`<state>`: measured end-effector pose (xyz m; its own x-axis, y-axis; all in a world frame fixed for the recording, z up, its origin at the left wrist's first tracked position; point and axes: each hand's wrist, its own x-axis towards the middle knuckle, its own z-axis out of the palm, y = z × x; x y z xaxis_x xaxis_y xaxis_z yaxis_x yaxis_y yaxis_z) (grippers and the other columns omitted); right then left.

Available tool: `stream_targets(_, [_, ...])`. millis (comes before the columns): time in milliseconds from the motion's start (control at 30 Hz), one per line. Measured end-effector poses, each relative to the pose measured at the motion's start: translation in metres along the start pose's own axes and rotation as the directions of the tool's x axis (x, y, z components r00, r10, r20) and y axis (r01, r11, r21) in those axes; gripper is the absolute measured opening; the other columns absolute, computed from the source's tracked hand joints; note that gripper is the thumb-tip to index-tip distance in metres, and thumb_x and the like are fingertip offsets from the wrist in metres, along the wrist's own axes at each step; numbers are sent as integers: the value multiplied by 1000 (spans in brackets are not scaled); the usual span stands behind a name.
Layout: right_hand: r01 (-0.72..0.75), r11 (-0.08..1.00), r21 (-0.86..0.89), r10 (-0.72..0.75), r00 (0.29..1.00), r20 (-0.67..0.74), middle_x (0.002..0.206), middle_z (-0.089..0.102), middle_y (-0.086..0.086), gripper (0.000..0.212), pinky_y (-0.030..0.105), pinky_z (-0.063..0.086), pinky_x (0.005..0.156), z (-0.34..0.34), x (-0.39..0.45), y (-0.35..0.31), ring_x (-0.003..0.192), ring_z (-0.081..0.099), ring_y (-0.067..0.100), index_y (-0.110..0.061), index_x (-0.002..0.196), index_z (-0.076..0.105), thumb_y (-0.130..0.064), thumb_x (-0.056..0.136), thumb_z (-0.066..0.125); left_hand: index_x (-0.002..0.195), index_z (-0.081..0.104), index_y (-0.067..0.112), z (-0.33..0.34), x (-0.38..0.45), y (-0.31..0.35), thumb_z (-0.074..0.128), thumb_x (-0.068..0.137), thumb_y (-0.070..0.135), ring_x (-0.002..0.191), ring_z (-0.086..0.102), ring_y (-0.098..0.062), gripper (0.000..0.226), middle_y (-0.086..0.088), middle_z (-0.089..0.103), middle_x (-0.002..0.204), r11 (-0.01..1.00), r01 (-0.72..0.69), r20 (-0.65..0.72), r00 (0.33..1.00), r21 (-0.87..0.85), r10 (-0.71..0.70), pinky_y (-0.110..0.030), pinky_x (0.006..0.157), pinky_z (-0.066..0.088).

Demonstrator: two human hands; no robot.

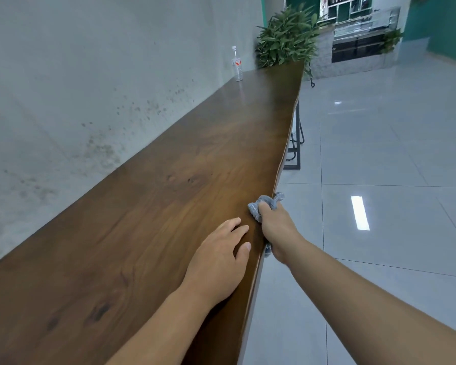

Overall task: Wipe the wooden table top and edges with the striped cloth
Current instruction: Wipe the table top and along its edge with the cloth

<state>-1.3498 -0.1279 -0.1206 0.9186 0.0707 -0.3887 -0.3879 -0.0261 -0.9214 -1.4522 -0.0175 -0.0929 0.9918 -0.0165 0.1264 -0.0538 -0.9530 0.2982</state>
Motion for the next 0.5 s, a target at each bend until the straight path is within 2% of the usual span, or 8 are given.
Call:
stream_targets(167, [45, 999, -21, -45, 999, 1, 128, 56, 6, 48, 41, 47, 95, 1, -17, 10, 113, 54, 24, -24, 146, 37, -41, 101, 35, 147, 33, 35, 3, -6, 0, 30, 102, 41, 141, 15, 4, 45, 21, 22, 155, 1000, -16, -42, 999, -16, 16, -13, 108, 10])
stream_targets(300, [23, 999, -37, -24, 999, -33, 136, 52, 10, 53, 46, 45, 102, 2, -2, 2, 118, 52, 28, -22, 148, 35, -44, 100, 36, 146, 36, 34, 3, -6, 1, 30, 102, 40, 141, 17, 4, 44, 20, 24, 154, 1000, -10, -58, 998, -28, 8, -14, 108, 12])
stream_targets(400, [20, 1000, 5, -20, 999, -36, 140, 49, 9, 54, 40, 42, 102, 0, 10, -9, 122, 50, 27, -18, 148, 36, -43, 100, 37, 146, 37, 33, 2, -7, 1, 31, 103, 38, 141, 17, 3, 44, 19, 25, 154, 999, -7, -49, 999, -38, 5, -14, 109, 12])
stream_targets(500, [28, 999, 15, -27, 998, -62, 143, 47, 9, 55, 41, 41, 106, -1, 12, -14, 125, 48, 28, -16, 150, 34, -42, 101, 38, 146, 37, 31, 0, -8, 1, 32, 102, 37, 141, 17, 3, 44, 18, 24, 155, 999, -10, -34, 999, -43, 8, -16, 112, 13])
